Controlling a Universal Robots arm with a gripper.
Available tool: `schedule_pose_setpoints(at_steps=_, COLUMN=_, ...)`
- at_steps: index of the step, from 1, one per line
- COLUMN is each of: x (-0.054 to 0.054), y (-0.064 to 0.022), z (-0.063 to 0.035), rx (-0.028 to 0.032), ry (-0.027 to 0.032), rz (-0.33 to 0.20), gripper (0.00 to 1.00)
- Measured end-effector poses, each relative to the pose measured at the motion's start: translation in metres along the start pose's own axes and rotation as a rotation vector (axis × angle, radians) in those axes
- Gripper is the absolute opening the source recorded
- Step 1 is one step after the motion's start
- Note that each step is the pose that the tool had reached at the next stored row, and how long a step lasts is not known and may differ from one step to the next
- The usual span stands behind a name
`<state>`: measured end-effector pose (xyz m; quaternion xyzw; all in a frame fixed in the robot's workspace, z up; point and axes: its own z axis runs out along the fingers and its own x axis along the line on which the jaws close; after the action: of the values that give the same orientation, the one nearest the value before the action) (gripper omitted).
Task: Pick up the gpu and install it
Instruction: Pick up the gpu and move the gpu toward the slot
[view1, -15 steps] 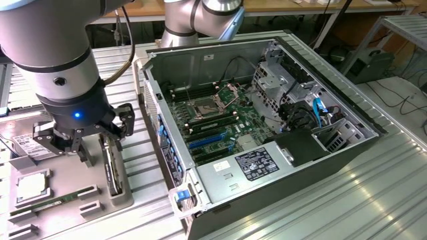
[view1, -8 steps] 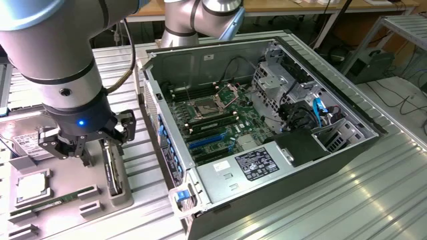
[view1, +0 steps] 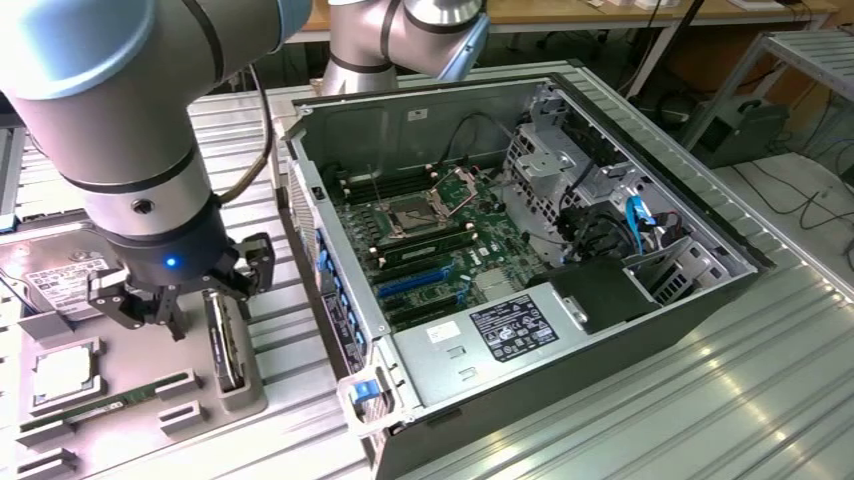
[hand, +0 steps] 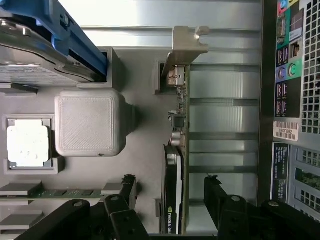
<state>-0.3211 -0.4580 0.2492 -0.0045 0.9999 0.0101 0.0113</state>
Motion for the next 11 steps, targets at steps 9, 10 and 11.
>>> schedule_pose_setpoints(at_steps=9, x=0.000, y=-0.0003, z=0.0167, rx=0.0000, ry=0.0000, rz=0.000, gripper=0.66)
schedule_pose_setpoints(at_steps=10, x=0.000, y=-0.0004, z=0.0181, rx=0.0001, ry=0.0000, rz=0.000, gripper=0.66)
schedule_pose_setpoints(at_steps=11, x=0.000, y=-0.0004, z=0.0189, rx=0.0001, ry=0.0001, rz=0.000, gripper=0.66)
